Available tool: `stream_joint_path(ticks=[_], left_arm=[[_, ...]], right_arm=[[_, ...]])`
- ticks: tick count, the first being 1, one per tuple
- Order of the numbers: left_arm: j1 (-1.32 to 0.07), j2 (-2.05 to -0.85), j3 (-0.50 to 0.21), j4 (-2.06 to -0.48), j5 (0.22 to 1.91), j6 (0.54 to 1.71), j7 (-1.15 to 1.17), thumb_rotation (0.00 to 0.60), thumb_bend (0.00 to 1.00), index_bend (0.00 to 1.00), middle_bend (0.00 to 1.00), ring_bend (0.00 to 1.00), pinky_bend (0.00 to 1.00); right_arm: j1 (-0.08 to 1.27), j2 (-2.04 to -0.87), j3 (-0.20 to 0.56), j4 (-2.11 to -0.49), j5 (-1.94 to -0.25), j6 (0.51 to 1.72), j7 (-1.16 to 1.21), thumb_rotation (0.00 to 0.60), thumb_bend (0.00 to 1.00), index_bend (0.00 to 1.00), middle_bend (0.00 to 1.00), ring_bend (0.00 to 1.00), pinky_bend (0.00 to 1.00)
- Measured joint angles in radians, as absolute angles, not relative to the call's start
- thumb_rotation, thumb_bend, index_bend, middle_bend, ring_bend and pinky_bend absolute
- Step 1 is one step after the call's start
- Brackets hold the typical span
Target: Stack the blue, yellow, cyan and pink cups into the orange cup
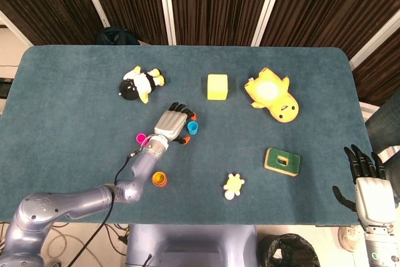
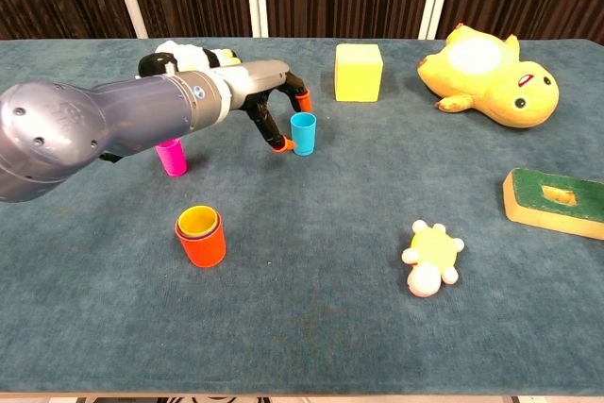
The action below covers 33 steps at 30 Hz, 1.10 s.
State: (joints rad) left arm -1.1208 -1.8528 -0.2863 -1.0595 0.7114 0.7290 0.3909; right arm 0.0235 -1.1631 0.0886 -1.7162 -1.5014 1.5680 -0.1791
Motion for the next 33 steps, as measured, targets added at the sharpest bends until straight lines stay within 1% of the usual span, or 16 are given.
stream_joint_path(ticks=[12,16,27,33], left_arm=[[-1.153,-1.898,-0.298,-0.988,0.688,0.722,0.425,0.600,0.29,0.36,0.25,0.08,0.05],[-1.161,-1.913,-0.302,-0.969,0.678,0.711,0.431,0.600,0.30,0.40,0.27,0.08,0.05],[-1.165,-1.922,-0.306,-0.966,0.687,0.712,0.436,0.600,0.33,0.45,0.31,0.08,0.05],[-1.164,-1.921,-0.306,-0.965,0.686,0.721,0.445,0.600,0.35,0.45,0.32,0.08,0.05]], right_arm=[[0.024,-1.163,0.087,-1.715,-1.498,1.564,-0.179,0.600,0.32,0.05,0.07,0.14,0.06],[0.025,-1.164,0.089,-1.714,-1.495,1.562,-0.179,0.600,0.32,0.05,0.07,0.14,0.06],[0.024,-1.161,0.090,-1.715,-1.495,1.566,-0.175,0.600,0.32,0.05,0.07,0.14,0.06],[0.022,-1.159,0.091,-1.715,-1.494,1.568,-0.172,0.600,0.32,0.05,0.07,0.14,0.06]])
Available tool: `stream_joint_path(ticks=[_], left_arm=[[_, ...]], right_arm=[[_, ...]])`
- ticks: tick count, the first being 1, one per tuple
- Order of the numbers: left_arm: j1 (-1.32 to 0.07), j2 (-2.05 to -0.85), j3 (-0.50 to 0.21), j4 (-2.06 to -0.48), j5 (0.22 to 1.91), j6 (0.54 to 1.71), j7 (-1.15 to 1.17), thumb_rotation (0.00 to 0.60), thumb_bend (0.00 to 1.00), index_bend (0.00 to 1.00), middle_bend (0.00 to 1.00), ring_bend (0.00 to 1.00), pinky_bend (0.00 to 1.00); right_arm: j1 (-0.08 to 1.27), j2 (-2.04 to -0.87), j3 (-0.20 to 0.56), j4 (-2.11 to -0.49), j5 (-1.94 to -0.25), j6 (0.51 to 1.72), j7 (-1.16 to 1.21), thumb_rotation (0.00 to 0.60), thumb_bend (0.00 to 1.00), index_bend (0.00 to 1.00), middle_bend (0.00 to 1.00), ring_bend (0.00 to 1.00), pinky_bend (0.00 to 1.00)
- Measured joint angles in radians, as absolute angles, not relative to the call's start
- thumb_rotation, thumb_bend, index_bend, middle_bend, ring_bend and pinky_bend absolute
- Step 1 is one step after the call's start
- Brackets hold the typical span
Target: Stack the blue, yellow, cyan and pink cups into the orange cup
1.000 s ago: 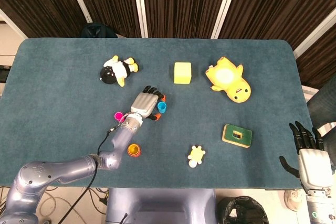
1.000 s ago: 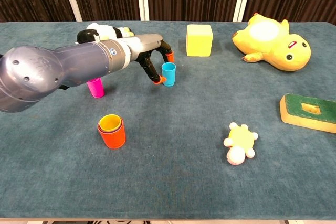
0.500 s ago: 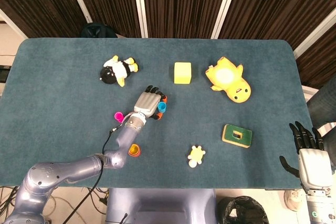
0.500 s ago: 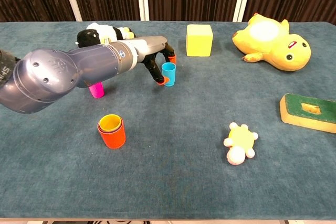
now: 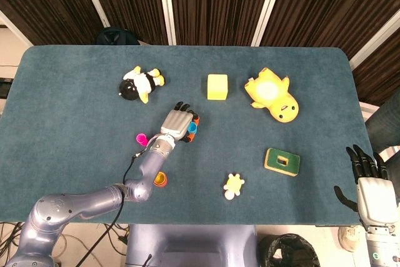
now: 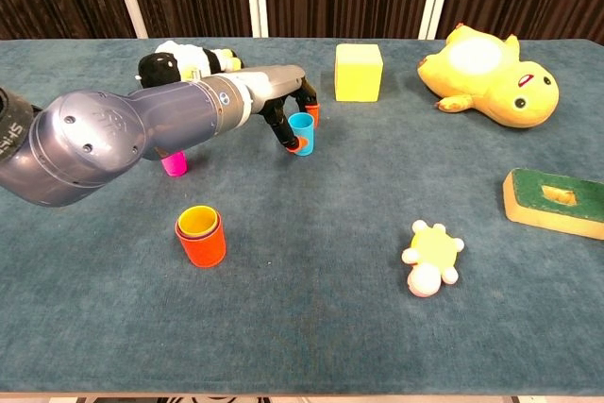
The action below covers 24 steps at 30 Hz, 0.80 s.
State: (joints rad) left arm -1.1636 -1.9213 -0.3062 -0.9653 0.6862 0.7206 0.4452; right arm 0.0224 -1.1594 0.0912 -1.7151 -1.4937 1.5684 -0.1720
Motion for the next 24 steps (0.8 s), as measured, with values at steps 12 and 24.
stream_joint_path(ticks=[12,24], left_arm=[[-1.163,-1.860,-0.334,-1.061,0.699,0.762,0.454,0.600,0.35,0.46,0.32,0.08,0.05],[-1.123,-1.549,-0.315,-1.532,0.642,0.792,0.552,0.600,0.35,0.45,0.31,0.08,0.05]], right_arm=[[0.024,-1.162,0.091,-1.713,-1.496,1.567,-0.174,0.600,0.32,0.05,0.07,0.14,0.06],[0.023,-1.163,0.087,-1.719,-1.502,1.569,-0.182,0.600,0.32,0.05,0.07,0.14,0.06]])
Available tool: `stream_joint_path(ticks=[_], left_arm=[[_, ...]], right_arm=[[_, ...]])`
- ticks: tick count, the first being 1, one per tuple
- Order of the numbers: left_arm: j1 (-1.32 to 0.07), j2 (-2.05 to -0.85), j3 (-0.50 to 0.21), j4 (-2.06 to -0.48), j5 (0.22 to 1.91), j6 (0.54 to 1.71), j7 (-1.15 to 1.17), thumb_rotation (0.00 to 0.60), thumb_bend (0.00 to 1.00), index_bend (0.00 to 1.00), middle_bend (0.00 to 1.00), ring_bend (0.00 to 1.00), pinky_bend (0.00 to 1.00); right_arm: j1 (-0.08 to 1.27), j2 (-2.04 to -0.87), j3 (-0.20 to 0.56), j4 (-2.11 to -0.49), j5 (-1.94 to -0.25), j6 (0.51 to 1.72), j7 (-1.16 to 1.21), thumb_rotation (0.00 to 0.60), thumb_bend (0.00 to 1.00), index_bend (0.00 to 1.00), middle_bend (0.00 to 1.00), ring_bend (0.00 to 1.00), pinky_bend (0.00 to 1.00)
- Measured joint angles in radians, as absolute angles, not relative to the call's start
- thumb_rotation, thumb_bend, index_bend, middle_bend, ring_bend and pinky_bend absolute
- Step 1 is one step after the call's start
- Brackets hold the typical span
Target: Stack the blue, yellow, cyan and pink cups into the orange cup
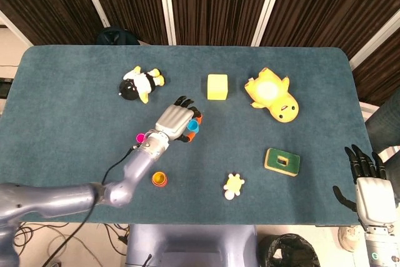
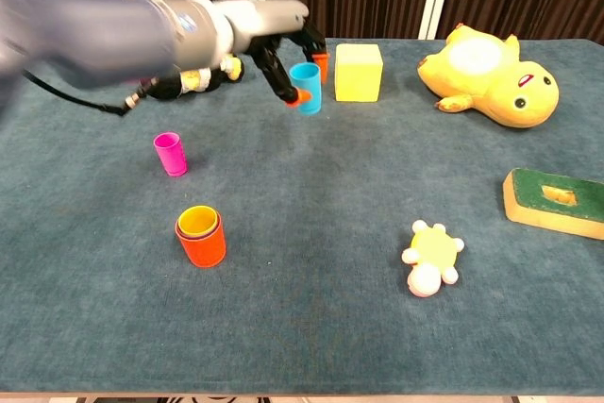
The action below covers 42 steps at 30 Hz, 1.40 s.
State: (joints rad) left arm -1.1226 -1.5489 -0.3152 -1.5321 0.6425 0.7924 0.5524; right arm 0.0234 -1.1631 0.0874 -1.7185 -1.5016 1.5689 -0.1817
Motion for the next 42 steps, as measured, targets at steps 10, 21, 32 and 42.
stream_joint_path(ticks=[10,21,32,42], left_arm=[[-1.040,-1.170,-0.267,-1.951,0.622,0.817,0.577,0.600,0.35,0.45,0.31,0.08,0.05],[-0.892,-1.018,-0.184,-2.087,0.878,0.762,0.420,0.600,0.35,0.46,0.32,0.08,0.05],[-0.797,-1.087,-0.084,-2.021,1.103,0.746,0.326,0.600,0.35,0.46,0.32,0.08,0.05],[-0.757,-1.228,-0.046,-1.853,1.238,0.745,0.179,0.600,0.35,0.46,0.32,0.08,0.05]], right_arm=[[0.026,-1.170,0.084,-1.720,-1.504,1.563,-0.193,0.600,0.32,0.05,0.07,0.14,0.06],[0.025,-1.166,0.084,-1.723,-1.503,1.564,-0.190,0.600,0.32,0.05,0.07,0.14,0.06],[0.021,-1.163,0.088,-1.723,-1.500,1.573,-0.181,0.600,0.32,0.05,0.07,0.14,0.06],[0.019,-1.159,0.090,-1.722,-1.501,1.577,-0.175,0.600,0.32,0.05,0.07,0.14,0.06]])
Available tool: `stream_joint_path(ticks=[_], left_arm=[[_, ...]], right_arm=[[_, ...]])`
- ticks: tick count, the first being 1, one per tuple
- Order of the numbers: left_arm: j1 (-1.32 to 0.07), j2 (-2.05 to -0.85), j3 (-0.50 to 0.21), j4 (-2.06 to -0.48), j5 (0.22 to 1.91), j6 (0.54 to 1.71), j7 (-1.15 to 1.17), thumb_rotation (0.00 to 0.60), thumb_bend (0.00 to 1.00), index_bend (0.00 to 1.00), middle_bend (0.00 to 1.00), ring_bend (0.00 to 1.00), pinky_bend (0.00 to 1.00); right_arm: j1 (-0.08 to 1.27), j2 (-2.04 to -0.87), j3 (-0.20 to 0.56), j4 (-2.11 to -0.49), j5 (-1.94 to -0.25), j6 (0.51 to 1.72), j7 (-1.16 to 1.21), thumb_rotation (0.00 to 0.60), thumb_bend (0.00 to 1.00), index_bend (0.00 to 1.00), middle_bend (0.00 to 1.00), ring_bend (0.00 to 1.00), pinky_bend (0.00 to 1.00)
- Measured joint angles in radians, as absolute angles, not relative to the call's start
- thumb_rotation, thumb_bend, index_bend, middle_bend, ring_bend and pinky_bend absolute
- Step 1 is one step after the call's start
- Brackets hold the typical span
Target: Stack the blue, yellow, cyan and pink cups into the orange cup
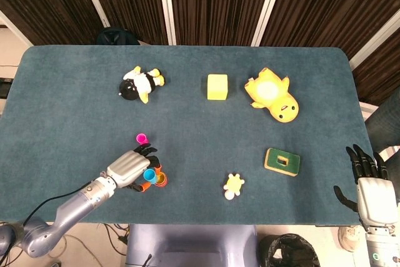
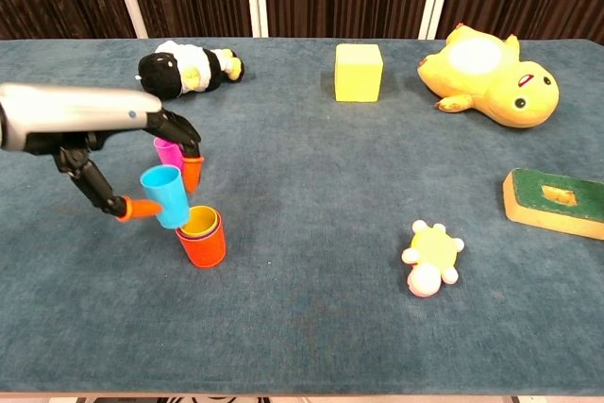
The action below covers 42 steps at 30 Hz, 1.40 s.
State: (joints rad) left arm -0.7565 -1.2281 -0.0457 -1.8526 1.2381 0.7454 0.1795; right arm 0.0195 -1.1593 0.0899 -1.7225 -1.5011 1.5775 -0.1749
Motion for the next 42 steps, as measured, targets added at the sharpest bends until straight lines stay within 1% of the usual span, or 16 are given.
stream_joint_path(ticks=[6,12,24,26,32,35,39,42], left_arm=[[-0.748,-1.276,-0.043,-1.800,1.310,0.764,0.117,0.600,0.35,0.46,0.32,0.08,0.05],[-0.750,-1.295,-0.045,-1.777,1.342,0.776,0.086,0.600,0.35,0.46,0.32,0.08,0.05],[-0.769,-1.297,-0.039,-1.773,1.315,0.754,0.127,0.600,0.35,0.45,0.31,0.08,0.05],[-0.772,-1.298,-0.038,-1.773,1.308,0.752,0.137,0.600,0.33,0.41,0.30,0.08,0.05],[-0.780,-1.291,-0.033,-1.777,1.292,0.743,0.169,0.600,0.25,0.19,0.24,0.08,0.05],[-0.785,-1.283,-0.033,-1.781,1.278,0.742,0.194,0.600,0.24,0.13,0.23,0.08,0.05],[-0.788,-1.275,-0.039,-1.790,1.249,0.755,0.228,0.600,0.24,0.12,0.23,0.08,0.05],[-0.785,-1.270,-0.055,-1.809,1.235,0.785,0.229,0.600,0.24,0.17,0.24,0.08,0.06]], right_arm=[[0.020,-1.158,0.091,-1.720,-1.500,1.575,-0.172,0.600,0.32,0.05,0.07,0.14,0.06],[0.019,-1.157,0.092,-1.722,-1.499,1.578,-0.170,0.600,0.32,0.05,0.07,0.14,0.06],[0.019,-1.157,0.092,-1.723,-1.499,1.578,-0.169,0.600,0.32,0.05,0.07,0.14,0.06],[0.019,-1.157,0.092,-1.723,-1.499,1.578,-0.168,0.600,0.32,0.05,0.07,0.14,0.06],[0.020,-1.156,0.092,-1.722,-1.500,1.577,-0.167,0.600,0.32,0.05,0.07,0.14,0.06],[0.019,-1.155,0.091,-1.722,-1.500,1.577,-0.166,0.600,0.32,0.05,0.07,0.14,0.06],[0.019,-1.155,0.091,-1.723,-1.500,1.577,-0.167,0.600,0.32,0.05,0.07,0.14,0.06],[0.019,-1.155,0.092,-1.723,-1.500,1.578,-0.169,0.600,0.32,0.05,0.07,0.14,0.06]])
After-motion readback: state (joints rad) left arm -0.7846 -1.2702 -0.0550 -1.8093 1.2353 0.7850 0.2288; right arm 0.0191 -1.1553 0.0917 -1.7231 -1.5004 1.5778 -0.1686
